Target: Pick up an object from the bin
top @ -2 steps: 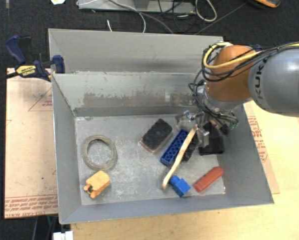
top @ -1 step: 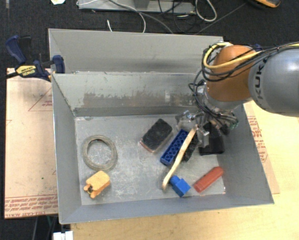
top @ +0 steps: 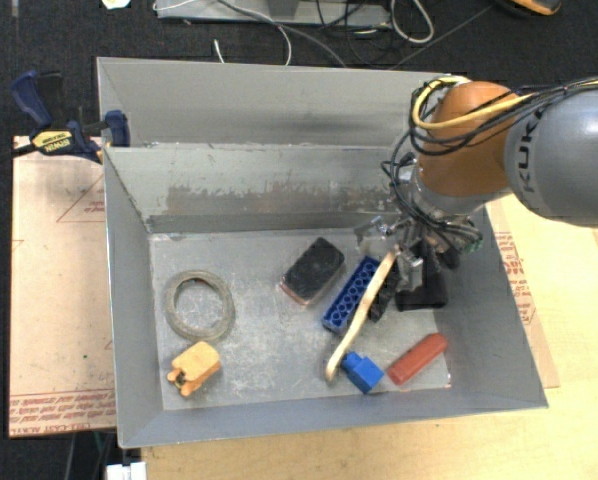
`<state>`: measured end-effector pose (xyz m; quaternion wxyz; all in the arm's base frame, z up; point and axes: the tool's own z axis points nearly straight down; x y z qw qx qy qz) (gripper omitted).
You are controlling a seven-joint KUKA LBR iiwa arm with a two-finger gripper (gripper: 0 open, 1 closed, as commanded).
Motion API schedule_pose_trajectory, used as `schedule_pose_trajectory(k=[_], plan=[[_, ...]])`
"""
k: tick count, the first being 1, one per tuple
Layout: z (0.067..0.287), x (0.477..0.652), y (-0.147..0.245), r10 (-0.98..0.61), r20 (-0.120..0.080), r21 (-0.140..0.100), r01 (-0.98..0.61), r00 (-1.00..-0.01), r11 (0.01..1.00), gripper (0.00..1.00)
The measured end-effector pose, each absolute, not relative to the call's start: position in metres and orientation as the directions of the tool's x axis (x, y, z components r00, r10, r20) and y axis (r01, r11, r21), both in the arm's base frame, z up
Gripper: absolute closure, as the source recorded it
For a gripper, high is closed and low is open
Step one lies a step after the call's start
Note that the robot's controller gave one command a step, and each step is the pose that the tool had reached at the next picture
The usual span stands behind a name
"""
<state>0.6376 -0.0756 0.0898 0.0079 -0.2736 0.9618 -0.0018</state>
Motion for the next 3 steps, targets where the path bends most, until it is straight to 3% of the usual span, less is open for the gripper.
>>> schedule_pose_trajectory(k=[2,3], plan=[[0.183,0.638,-0.076,-0.524,-0.015,-0.009,-0.524,-0.851,0.852,1.00],[0.216,0.639,-0.075,-0.523,-0.017,-0.010,-0.523,-0.852,0.853,1.00]])
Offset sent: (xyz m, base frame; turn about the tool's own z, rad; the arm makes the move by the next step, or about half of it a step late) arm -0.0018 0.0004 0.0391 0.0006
